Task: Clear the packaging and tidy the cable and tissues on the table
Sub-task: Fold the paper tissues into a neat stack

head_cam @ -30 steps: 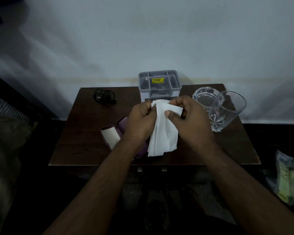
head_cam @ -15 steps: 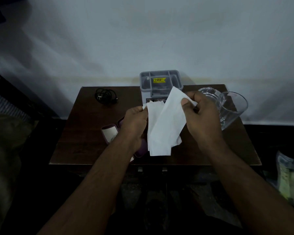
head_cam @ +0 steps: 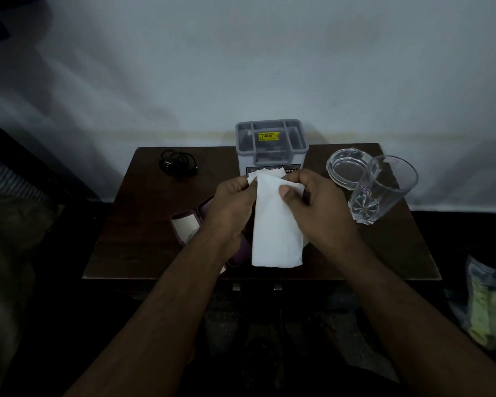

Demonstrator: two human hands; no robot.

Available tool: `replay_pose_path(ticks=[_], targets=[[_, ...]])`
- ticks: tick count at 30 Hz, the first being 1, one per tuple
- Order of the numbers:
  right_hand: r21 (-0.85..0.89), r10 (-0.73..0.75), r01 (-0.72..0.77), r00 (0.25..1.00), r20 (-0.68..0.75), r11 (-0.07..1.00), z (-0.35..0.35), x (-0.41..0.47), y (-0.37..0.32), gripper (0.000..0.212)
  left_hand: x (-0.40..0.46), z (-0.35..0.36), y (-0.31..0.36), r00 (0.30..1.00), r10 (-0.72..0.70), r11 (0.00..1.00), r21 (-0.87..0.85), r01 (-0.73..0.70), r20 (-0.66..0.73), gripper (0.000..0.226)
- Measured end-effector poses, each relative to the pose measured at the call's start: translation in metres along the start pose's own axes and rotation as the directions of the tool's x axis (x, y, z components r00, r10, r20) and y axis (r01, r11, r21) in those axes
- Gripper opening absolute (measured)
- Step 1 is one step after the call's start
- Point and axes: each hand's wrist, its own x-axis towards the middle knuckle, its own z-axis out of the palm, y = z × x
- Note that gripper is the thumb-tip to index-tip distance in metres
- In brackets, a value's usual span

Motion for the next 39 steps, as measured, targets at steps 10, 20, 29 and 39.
replay_pose_path(ticks=[10,20,29,39], targets=[[-0.090,-0.048,0.041,0.996,-0.070,0.995,0.000,-0.003,0.003,0.032,-0.001,-0.003,0.001,0.996,-0.013,0.999,0.053,0.009,0.094,0.021],[-0.073,-0.174,0.177,0.984,0.036,0.982,-0.005,-0.005,0.001,0.048,-0.001,-0.007,0.001,0.993,-0.046,0.999,0.028,0.044,0.105,0.032],[-0.016,-0.218,0.218,0.976,0.007,0.976,-0.011,-0.002,0.001,0.022,0.003,-0.011,0.000,0.991,-0.115,0.993,0.038,0.113,0.068,0.029],[0.183,-0.268,0.238,0.950,0.162,0.954,-0.017,-0.008,0.000,0.009,0.012,-0.027,-0.004,0.949,0.297,0.803,0.566,-0.188,-0.106,0.030]])
